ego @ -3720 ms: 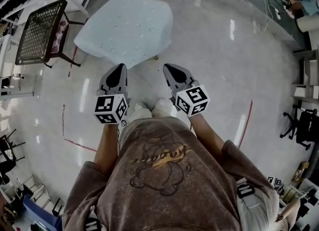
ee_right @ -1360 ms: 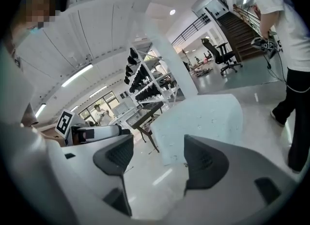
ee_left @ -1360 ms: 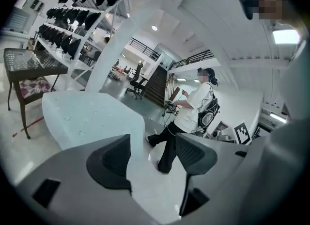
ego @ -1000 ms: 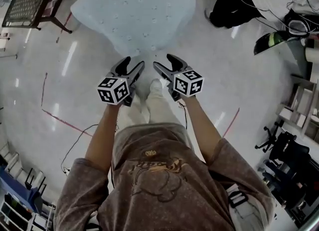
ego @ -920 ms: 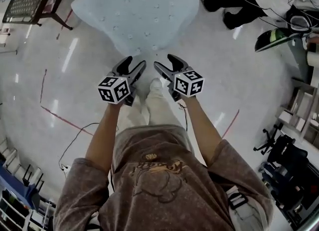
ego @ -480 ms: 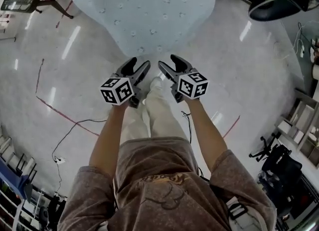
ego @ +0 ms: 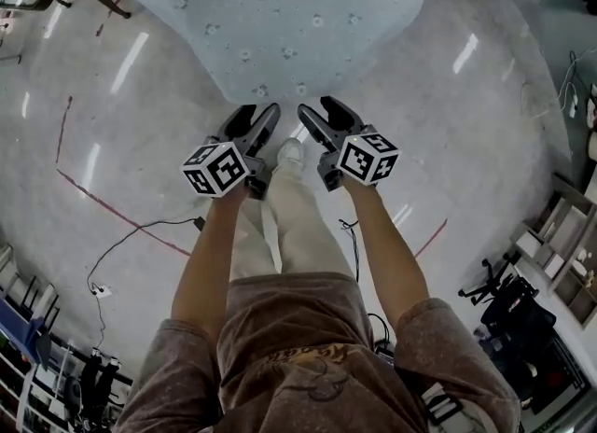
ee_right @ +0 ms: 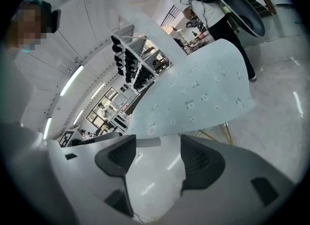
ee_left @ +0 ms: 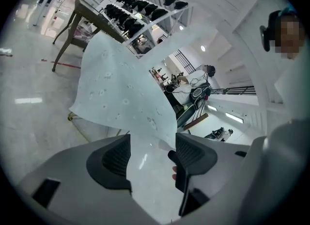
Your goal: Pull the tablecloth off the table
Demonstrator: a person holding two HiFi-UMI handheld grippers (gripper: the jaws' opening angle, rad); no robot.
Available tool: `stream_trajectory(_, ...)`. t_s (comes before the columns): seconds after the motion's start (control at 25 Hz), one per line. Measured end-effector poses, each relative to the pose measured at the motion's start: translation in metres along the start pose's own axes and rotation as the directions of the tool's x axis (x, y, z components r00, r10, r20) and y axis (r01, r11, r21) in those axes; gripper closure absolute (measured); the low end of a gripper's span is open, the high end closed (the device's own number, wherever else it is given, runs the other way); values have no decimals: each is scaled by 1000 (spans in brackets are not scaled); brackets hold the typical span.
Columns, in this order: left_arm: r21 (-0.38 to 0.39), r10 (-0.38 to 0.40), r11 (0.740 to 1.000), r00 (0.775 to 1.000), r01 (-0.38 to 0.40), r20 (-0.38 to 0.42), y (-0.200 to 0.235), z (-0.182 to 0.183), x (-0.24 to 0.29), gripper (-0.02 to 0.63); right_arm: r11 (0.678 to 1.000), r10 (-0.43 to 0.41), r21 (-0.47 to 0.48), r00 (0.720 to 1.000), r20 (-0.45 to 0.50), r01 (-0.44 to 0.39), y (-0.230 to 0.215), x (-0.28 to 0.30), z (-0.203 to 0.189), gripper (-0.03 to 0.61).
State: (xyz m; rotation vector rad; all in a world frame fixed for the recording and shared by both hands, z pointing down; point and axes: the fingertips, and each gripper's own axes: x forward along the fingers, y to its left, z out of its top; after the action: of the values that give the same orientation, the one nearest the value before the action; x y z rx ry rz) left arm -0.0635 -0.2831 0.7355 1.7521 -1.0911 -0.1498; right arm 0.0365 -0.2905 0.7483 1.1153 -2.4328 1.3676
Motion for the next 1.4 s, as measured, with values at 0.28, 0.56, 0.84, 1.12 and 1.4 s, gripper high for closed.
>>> stream_trajectory(0.28,-29,-8,1000,1000,9,27,6,5,12,331,996,30,87,999,36,-33,-9,8,7,308)
stream_trajectory(0.56,-60,-19,998,999,21,40,9,7,23,331,960,67,261,987,147,-104,-13,18,19,332)
stream_trajectory(0.84,-18,-17,1000,998,18,57,8,14,30,366,960,62,260,985,162,-104,-13,28,24,374)
stream_trajectory(1.12,-39,7,999,999,-5,40,9,13,36,451,961,47,265,988,146,-85,-14,29,22,399)
stream_trajectory(1.4,3,9,1000,1000,-9,0,-2,12,38,564,971,47,228,991,126,-75,-2,29,25,529)
